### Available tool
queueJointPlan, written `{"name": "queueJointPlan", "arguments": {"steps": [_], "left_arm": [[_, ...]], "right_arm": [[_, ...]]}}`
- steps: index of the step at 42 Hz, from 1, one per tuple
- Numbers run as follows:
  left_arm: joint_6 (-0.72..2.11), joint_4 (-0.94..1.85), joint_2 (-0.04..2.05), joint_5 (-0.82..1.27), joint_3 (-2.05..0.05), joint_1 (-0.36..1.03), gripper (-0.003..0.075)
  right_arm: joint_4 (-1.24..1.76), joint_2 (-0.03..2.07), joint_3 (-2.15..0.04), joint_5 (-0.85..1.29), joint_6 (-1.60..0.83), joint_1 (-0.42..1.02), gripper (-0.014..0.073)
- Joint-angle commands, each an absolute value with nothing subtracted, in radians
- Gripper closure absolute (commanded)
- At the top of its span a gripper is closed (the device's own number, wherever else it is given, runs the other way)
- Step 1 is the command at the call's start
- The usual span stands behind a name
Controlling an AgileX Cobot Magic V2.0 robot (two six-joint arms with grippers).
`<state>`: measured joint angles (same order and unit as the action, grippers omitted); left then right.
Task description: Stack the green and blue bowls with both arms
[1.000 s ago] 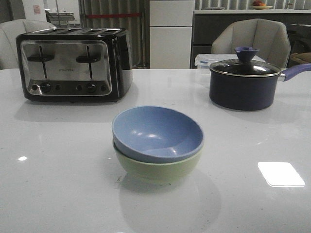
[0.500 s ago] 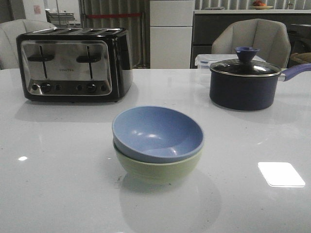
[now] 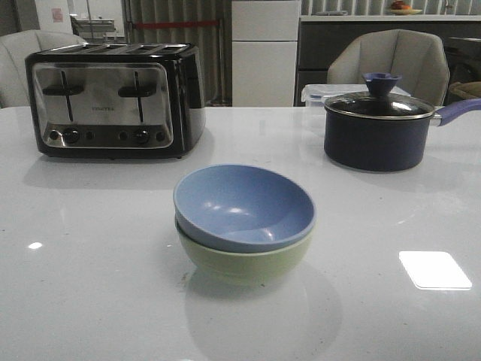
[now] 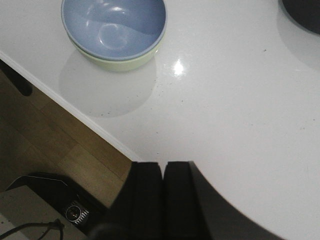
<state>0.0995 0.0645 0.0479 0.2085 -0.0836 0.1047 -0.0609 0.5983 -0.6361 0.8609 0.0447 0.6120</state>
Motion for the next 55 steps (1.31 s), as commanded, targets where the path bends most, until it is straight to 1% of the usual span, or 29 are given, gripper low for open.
{"name": "queueJointPlan", "arguments": {"steps": [1, 5, 7, 16, 27, 55], "left_arm": [[0.098, 0.105, 0.015, 0.023, -0.040, 0.087, 0.0627], [0.098, 0.126, 0.000, -0.047, 0.010, 0.084, 0.0627], [0.098, 0.128, -0.010, -0.032, 0.007, 0.084, 0.0627], [0.098, 0.128, -0.027, -0.085, 0.007, 0.082, 0.0627], [0.098, 0.128, -0.027, -0.087, 0.007, 0.041, 0.0627], [0.098, 0.128, -0.025, -0.087, 0.007, 0.043, 0.0627]], "right_arm": [[-0.078, 0.598, -0.663, 0.806, 0.044, 0.604, 0.0539], [-0.078, 0.598, -0.663, 0.806, 0.044, 0.604, 0.0539], [-0.078, 0.598, -0.663, 0.806, 0.044, 0.604, 0.0539], [-0.078, 0.598, -0.663, 0.805, 0.044, 0.604, 0.0539], [-0.078, 0.598, -0.663, 0.805, 0.044, 0.604, 0.0539], [-0.078, 0.598, -0.663, 0.805, 0.044, 0.604, 0.0539]]}}
